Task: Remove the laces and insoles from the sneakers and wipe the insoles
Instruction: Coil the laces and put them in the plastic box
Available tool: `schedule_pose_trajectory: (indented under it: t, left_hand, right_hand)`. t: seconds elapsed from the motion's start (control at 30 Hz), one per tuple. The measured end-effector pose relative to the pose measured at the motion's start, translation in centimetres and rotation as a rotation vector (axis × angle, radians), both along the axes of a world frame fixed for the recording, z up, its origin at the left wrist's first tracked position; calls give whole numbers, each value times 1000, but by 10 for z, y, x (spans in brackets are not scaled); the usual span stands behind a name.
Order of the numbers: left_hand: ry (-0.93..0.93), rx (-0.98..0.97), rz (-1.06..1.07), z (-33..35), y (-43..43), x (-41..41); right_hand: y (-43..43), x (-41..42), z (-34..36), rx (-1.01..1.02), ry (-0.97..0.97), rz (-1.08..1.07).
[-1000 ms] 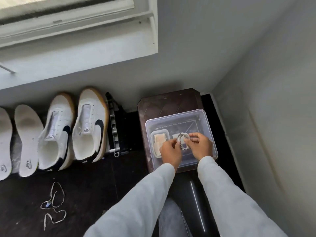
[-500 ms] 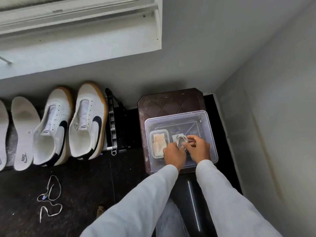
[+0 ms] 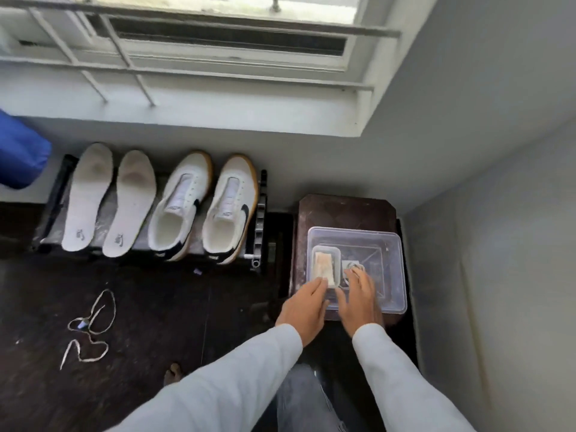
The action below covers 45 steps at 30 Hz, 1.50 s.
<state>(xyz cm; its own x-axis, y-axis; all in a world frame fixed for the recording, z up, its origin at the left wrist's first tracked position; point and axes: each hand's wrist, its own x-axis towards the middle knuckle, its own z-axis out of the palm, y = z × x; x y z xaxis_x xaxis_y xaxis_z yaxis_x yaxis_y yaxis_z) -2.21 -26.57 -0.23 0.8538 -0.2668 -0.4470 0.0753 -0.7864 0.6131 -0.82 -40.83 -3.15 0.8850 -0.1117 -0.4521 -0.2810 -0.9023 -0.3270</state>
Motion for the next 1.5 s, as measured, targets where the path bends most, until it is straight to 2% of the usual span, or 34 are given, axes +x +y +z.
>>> schedule_pose_trajectory:
  t: [0.13, 0.4, 0.57, 0.77, 1.0, 1.23, 1.33, 1.5]
  left_hand:
    - [-111, 196, -131, 13, 66, -42]
    - [60, 352, -16, -6, 211, -155]
    - [178, 373, 190, -22, 317, -234]
    - [264, 318, 492, -32, 432, -307]
    - [281, 214, 916, -74, 521, -350]
    - [199, 148, 1317, -175, 589, -345]
    - [134, 167, 1426, -236, 618, -335]
    - [127, 98, 1537, -354, 661, -318]
  right_hand:
    - [56, -38, 20, -98, 22, 207]
    - [180, -115, 20, -280, 144, 541]
    - [282, -157, 19, -326, 206, 701]
    - [405, -195, 4, -368, 178, 918]
    - [536, -197, -28, -268, 242, 1148]
    - [665, -160, -125, -154, 290, 1306]
    - [709, -142, -196, -102, 313, 1247]
    - [774, -117, -365, -49, 361, 1217]
